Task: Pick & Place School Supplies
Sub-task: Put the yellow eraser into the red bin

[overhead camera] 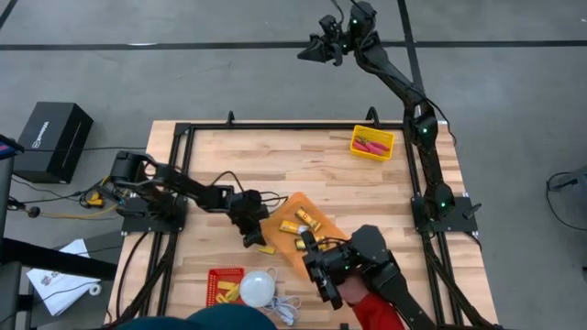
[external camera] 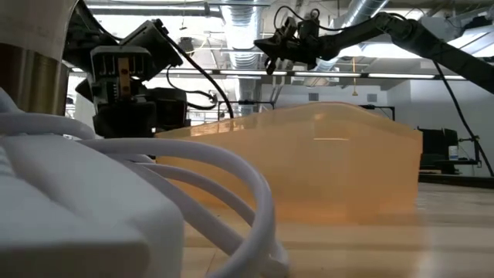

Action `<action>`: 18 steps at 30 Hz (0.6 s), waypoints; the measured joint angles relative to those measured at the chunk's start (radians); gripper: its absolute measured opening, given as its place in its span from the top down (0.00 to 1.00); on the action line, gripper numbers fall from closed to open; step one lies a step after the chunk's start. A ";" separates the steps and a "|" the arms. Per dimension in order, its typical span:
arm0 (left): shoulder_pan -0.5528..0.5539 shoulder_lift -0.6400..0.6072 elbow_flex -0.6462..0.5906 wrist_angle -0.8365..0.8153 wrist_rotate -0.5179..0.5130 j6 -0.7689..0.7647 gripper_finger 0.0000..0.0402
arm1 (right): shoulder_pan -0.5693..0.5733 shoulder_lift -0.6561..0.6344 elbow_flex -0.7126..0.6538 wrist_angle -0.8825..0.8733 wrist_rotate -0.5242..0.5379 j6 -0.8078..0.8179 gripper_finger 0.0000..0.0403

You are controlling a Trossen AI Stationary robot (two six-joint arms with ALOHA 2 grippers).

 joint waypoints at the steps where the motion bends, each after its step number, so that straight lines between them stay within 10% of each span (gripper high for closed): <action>1: 0.000 0.009 0.000 0.013 0.008 0.000 1.00 | -0.004 0.000 0.000 0.000 -0.002 0.000 1.00; 18: 0.000 0.083 0.006 0.018 0.017 0.080 1.00 | -0.018 0.000 0.000 -0.013 -0.009 -0.015 1.00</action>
